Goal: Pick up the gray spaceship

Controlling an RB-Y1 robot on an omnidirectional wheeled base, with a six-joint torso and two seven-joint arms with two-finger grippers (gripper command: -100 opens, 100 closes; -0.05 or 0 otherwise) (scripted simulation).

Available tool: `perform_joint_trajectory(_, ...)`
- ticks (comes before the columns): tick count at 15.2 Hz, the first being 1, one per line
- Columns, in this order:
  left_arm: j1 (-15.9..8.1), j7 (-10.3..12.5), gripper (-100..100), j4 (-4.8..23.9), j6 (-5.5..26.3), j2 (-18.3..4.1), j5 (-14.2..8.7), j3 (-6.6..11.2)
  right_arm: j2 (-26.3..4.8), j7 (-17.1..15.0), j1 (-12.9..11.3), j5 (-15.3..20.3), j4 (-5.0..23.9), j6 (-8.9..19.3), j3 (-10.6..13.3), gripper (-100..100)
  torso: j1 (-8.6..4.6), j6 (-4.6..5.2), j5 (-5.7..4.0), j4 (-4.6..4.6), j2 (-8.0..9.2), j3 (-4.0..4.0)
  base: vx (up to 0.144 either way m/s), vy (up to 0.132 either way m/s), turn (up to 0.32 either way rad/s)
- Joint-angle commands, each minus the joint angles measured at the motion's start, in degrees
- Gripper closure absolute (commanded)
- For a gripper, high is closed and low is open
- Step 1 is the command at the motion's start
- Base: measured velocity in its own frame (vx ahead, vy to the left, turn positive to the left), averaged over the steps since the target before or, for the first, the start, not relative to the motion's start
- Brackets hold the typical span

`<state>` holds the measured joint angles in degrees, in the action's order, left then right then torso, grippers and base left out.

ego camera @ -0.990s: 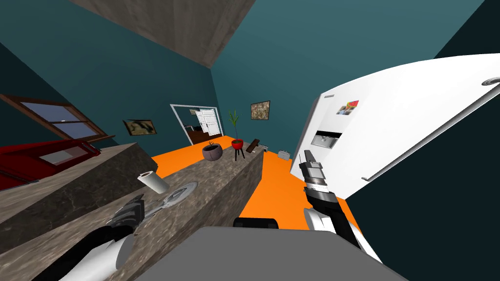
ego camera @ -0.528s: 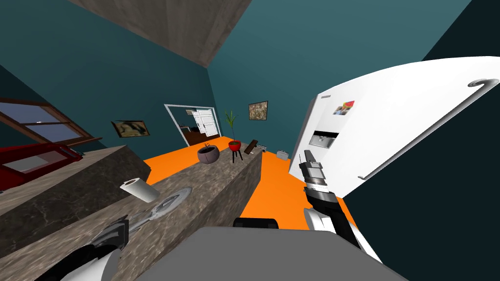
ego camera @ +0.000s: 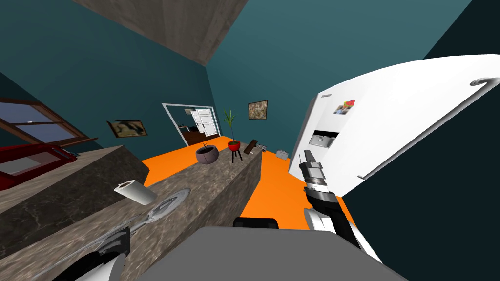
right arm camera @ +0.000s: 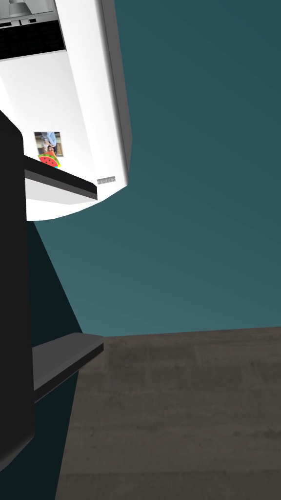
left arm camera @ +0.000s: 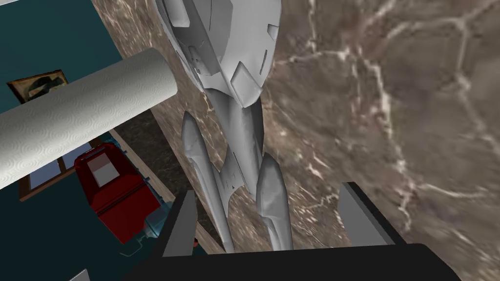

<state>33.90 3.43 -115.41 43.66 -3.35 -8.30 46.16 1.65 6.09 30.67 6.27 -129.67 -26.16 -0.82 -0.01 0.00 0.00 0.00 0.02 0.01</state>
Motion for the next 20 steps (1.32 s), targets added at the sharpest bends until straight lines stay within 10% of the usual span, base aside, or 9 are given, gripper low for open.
perform_joint_trajectory(1,0.0,0.0,100,0.0,0.0,0.0,0.0,0.00,0.0,0.0,0.0,0.0,0.0,0.0,0.0,0,0.00,0.00,0.00,0.00,0.00,0.00,0.000,0.000,0.000)
perform_joint_trajectory(7,0.4,0.0,100,-1.1,0.8,0.0,-0.4,0.27,0.0,0.0,0.0,0.0,0.0,0.0,0.0,0,-0.05,-0.01,-0.01,0.00,-0.01,-0.01,0.002,-0.003,0.010)
perform_joint_trajectory(8,0.3,-0.5,-100,-2.4,2.0,-2.2,-0.7,1.33,0.0,0.0,0.0,0.0,0.0,0.0,0.0,0,-0.04,0.00,-0.01,0.00,-0.02,-0.01,-0.035,0.001,0.045)
perform_joint_trajectory(20,0.0,-2.9,-100,-5.9,13.5,-10.0,-4.3,5.66,0.0,0.0,0.0,0.0,0.0,0.0,0.0,0,0.23,-0.01,0.05,0.13,0.59,0.34,-0.122,0.049,0.042)
